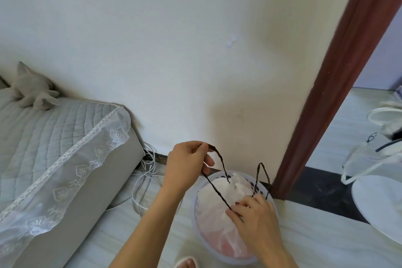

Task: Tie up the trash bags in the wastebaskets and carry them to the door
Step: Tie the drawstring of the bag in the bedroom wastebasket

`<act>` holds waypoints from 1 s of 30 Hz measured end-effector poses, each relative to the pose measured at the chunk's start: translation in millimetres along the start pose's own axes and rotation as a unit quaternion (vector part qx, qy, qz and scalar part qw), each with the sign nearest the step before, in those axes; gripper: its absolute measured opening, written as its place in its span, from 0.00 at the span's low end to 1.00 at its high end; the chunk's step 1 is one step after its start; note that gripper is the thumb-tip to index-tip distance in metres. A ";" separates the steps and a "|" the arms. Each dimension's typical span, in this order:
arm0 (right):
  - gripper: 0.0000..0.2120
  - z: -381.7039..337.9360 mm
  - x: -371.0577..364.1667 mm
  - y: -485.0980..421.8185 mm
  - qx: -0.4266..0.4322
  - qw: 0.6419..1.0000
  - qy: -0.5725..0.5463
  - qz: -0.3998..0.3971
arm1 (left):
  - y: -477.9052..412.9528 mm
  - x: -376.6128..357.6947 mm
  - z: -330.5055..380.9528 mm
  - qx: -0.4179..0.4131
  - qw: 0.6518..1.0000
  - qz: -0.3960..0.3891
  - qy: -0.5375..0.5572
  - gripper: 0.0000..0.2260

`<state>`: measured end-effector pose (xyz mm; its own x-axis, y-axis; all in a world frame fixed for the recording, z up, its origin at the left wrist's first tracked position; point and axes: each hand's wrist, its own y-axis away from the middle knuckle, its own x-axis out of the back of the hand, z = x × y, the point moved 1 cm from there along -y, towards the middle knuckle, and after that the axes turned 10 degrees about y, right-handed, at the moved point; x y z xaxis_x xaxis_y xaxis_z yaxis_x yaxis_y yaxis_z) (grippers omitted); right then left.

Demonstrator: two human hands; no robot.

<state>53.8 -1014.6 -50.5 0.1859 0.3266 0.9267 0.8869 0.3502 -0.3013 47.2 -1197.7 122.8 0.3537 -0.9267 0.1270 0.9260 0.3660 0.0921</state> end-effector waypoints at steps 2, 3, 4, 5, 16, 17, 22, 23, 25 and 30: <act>0.10 0.7 6.7 4.8 -0.023 0.998 -0.061 0.004 | 0.0 -6.0 -0.8 -0.016 1.000 -0.001 0.003 0.12; 0.07 0.2 13.0 8.7 -0.055 0.992 -0.111 0.004 | -0.7 -8.5 -2.2 -0.023 1.000 0.000 0.012 0.11; 0.05 -0.5 18.3 13.8 -0.100 0.981 -0.164 -0.002 | -1.6 -10.2 -3.8 -0.028 0.999 0.001 0.030 0.10; 0.05 0.0 21.2 19.9 -0.148 0.965 -0.216 0.001 | -2.9 -11.3 -6.6 -0.030 0.998 0.004 0.051 0.09; 0.27 5.3 -12.8 37.1 -0.392 0.872 -0.275 -0.100 | -11.0 -10.7 -67.4 0.070 0.992 -0.105 -0.006 0.27; 0.29 3.3 -13.3 32.5 -0.375 0.881 -0.268 -0.111 | -11.1 -10.0 -74.0 0.086 0.986 -0.138 -0.037 0.30; 0.16 -6.4 -7.6 6.8 -0.331 0.893 -0.304 -0.026 | -7.1 -22.1 -105.4 0.052 0.921 -0.269 -0.277 0.36; 0.13 -7.7 -4.0 2.5 -0.328 0.890 -0.316 0.002 | -8.0 -28.3 -109.2 0.012 0.916 -0.263 -0.301 0.32; 0.12 -8.9 -2.2 -4.6 -0.323 0.881 -0.345 0.038 | -12.3 -40.4 -112.7 -0.081 0.909 -0.250 -0.323 0.24; 0.12 -6.0 0.0 -17.2 -0.323 0.863 -0.385 0.058 | -13.6 -60.7 -106.6 -0.112 0.949 -0.185 -0.229 0.20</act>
<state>41.1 -1025.9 -43.9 0.1739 0.8999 0.3999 0.9780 -0.2053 0.0366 27.2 -1155.5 8.6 -0.0474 -0.8351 0.5480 0.9986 -0.0514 0.0080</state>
